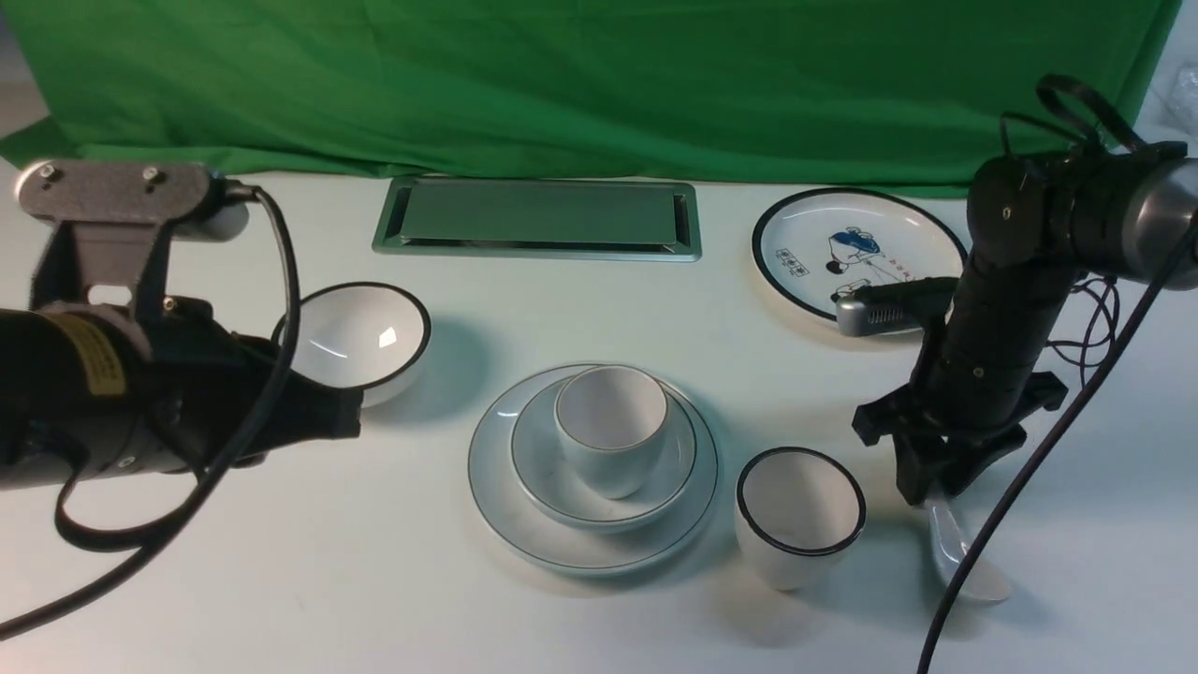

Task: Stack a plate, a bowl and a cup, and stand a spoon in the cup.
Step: Use the right arm to grab a blue soup spoon, then use the right arm to put the blue soup spoon into the blue teacup in the middle

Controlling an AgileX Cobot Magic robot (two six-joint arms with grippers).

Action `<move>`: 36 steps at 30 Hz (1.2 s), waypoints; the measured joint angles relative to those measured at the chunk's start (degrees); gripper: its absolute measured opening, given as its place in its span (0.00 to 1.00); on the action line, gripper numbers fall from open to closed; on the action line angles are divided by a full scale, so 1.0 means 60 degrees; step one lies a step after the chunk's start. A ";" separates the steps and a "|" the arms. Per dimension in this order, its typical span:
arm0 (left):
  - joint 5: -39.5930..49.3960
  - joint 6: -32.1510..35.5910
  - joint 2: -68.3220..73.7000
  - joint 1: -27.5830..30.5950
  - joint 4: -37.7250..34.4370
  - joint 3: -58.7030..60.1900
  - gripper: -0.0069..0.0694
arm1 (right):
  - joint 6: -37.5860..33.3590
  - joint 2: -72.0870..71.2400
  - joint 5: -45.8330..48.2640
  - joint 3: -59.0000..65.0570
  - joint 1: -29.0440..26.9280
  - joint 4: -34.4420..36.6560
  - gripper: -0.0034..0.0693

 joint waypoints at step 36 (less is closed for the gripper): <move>-0.0534 -0.0002 0.0000 0.0000 0.0636 0.0000 0.09 | 0.0231 -0.3126 -1.4088 0.3761 0.4746 0.0338 0.28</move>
